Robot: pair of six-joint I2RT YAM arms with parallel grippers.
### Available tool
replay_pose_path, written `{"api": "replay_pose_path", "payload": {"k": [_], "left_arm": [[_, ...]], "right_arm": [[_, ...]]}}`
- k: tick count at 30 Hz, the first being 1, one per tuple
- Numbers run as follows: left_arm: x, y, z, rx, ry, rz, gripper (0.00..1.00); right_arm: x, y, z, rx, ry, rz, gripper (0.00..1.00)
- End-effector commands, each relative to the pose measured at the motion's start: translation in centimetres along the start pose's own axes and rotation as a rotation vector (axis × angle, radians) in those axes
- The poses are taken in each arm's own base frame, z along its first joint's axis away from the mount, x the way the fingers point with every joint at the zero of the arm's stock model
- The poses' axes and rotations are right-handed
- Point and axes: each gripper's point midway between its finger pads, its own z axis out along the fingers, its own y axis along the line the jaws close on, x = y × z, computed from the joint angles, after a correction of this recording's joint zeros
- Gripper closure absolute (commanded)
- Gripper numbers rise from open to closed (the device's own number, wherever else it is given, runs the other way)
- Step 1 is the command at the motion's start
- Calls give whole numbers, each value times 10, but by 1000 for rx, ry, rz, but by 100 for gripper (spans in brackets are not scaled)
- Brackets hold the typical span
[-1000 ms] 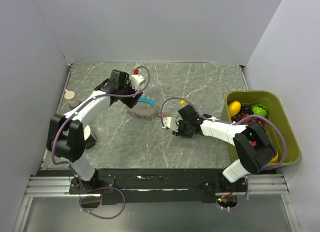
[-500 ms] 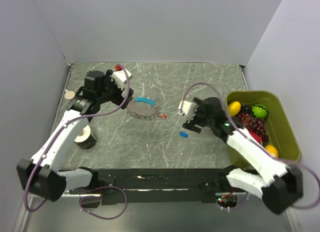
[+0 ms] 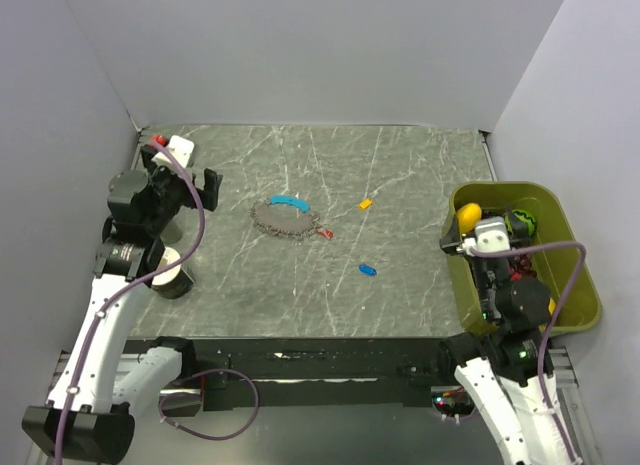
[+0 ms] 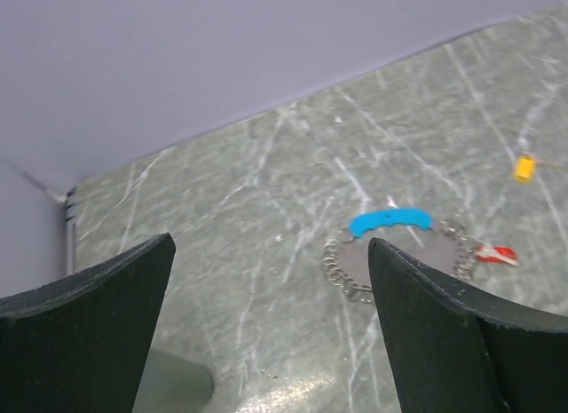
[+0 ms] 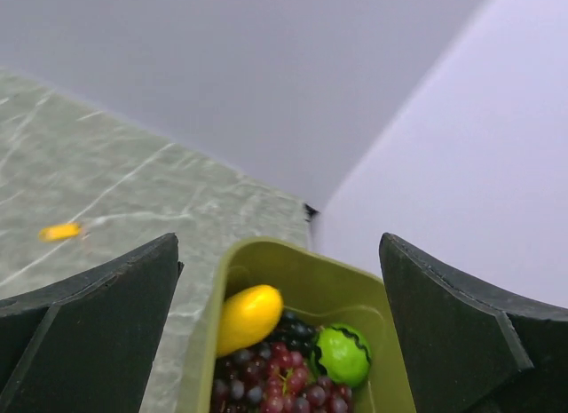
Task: Remove the keys from the keyring
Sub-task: Reset both arms
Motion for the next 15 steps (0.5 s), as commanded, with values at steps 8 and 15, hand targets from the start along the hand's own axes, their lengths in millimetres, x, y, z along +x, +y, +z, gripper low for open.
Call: {"api": "replay_pose_path", "payload": {"k": [8,15], "left_arm": [[15,23,-9,-72,-27,-74,4],[18,23,-10,-58,-27,-87,4]], "right_arm": [[12,-62,-21,420,-42,193,0],[10,-67,-22,448,-50,209,0]]}}
